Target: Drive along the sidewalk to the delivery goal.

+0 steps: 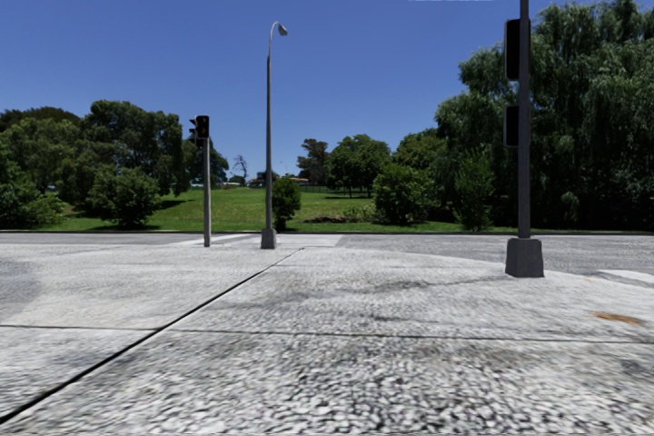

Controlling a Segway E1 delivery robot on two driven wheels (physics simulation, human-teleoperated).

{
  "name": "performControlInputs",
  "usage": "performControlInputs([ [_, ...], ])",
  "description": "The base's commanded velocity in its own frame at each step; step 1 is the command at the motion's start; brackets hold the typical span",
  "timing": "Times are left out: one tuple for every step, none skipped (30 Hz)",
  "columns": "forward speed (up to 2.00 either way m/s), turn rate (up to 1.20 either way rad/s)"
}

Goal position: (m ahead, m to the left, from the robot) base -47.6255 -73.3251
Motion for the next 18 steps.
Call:
performControlInputs([
  [2.0,-0.41],
  [2.0,-0.43],
  [2.0,-0.63],
  [2.0,-0.63],
  [2.0,-0.63],
  [2.0,-0.63],
  [2.0,-0.63],
  [2.0,-0.63],
  [2.0,-0.63],
  [2.0,-0.63],
  [2.0,-0.63],
  [2.0,-0.63],
  [2.0,-0.63],
  [2.0,-0.63],
  [2.0,-0.63],
  [2.0,-0.63],
  [2.0,-0.63],
  [2.0,-0.63],
])
